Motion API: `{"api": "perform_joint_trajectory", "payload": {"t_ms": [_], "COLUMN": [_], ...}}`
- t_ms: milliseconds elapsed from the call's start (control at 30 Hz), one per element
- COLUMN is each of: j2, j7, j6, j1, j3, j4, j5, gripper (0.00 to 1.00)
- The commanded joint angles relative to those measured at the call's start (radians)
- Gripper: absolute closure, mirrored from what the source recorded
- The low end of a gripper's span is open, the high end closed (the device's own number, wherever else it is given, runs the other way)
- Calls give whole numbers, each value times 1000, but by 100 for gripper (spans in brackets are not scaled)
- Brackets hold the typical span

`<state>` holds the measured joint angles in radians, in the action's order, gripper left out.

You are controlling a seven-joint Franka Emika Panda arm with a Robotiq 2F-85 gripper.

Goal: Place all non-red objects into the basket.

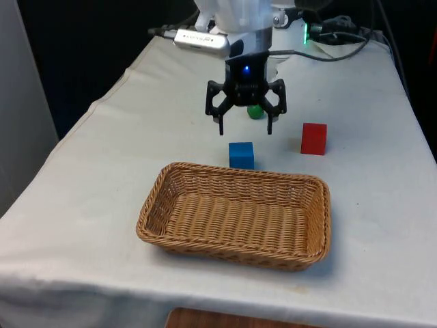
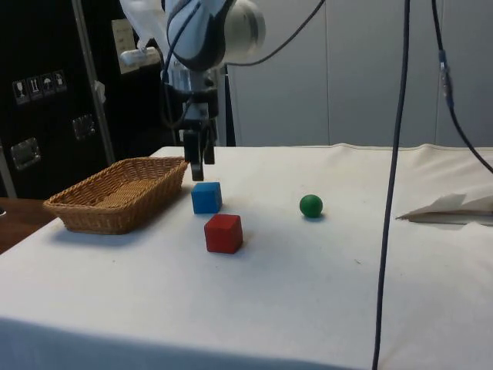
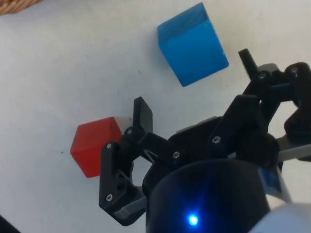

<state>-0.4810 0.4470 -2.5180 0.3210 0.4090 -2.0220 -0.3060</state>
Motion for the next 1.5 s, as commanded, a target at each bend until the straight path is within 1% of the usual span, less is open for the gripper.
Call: {"api": "perform_joint_trajectory", "payload": {"t_ms": [0, 33, 67, 300, 333, 367, 600, 633, 667, 900, 933, 967, 1233, 1267, 1300, 1467], "j2": [-8, -6, -13, -51, -50, -57, -94, -94, -98, -122, -120, -123, -123, -124, -123, -123], "j7": [13, 0, 13, 14, 1, 14, 13, 1, 13, 11, 1, 10, 5, 1, 5, 2], "j6": [-22, -5, -27, -67, -52, -73, -115, -102, -119, -148, -135, -147, -140, -137, -139, -138], "j1": [-7, 0, -7, -9, 0, -9, -10, 0, -10, -9, 0, -9, -4, 0, -3, -1], "j3": [-12, -1, -12, -19, -6, -20, -26, -13, -27, -29, -17, -29, -22, -18, -21, -18], "j4": [-2, 0, -2, -1, 0, -1, 1, 1, 1, 2, 2, 3, 3, 4, 4, 4], "j5": [-17, -2, -19, -29, -14, -30, -37, -22, -37, -35, -23, -35, -28, -23, -27, -25], "gripper": [0, 0, 0, 0, 0, 0, 0, 0, 0, 0, 0, 0, 0, 0, 0, 0]}}
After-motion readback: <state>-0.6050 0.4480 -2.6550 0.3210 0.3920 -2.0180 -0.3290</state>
